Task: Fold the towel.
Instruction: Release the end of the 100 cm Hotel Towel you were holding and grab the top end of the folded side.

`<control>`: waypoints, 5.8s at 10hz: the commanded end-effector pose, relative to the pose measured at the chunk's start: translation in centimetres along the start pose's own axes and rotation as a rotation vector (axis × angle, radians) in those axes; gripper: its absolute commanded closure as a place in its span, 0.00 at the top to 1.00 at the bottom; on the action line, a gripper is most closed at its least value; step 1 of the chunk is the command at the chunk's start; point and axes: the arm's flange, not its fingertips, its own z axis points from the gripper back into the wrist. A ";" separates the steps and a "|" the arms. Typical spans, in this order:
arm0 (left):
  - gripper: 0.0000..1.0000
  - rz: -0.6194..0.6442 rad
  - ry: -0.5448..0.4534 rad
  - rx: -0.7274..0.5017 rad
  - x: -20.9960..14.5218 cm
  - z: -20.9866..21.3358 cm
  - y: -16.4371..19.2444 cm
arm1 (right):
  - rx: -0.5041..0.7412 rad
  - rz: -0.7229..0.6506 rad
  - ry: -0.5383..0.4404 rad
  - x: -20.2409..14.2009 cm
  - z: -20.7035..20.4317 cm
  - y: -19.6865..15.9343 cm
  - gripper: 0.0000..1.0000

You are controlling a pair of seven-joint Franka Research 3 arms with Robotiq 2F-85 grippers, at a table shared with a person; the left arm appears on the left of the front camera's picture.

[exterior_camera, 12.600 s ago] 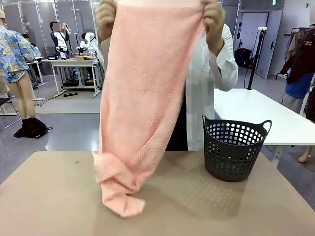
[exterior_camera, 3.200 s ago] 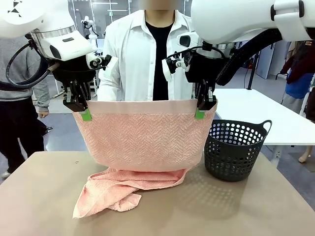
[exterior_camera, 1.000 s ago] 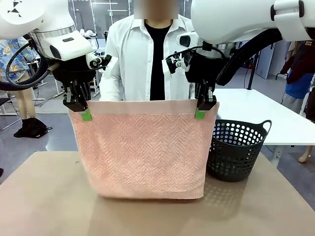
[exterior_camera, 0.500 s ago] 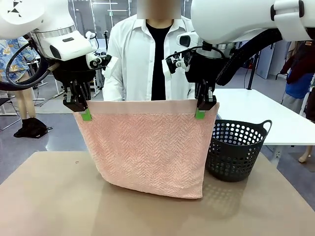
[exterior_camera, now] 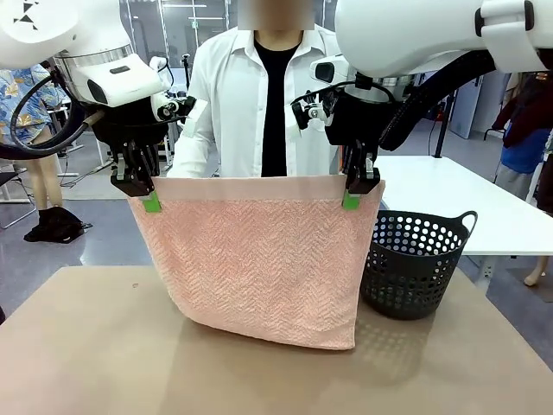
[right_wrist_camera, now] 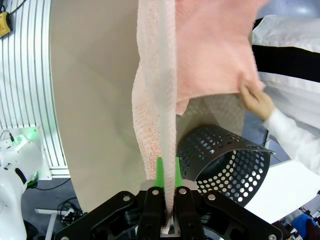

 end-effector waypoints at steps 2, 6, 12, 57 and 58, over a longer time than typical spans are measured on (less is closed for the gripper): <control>0.00 0.001 -0.002 0.005 0.0 0.2 0.1 | 0.000 0.003 0.004 -0.1 -0.1 0.0 0.00; 0.00 0.001 -0.002 0.005 0.0 0.2 0.1 | 0.000 0.003 0.004 -0.1 -0.1 0.0 0.00; 0.00 0.001 -0.002 0.005 0.0 0.2 0.1 | 0.000 0.003 0.004 -0.1 -0.1 0.0 0.00; 0.25 0.036 -0.031 0.067 0.1 0.8 3.5 | -0.086 -0.008 0.009 0.3 0.5 -3.3 0.10; 0.00 0.034 -0.033 0.067 0.1 0.7 3.5 | -0.086 -0.008 0.008 0.2 0.6 -3.3 0.00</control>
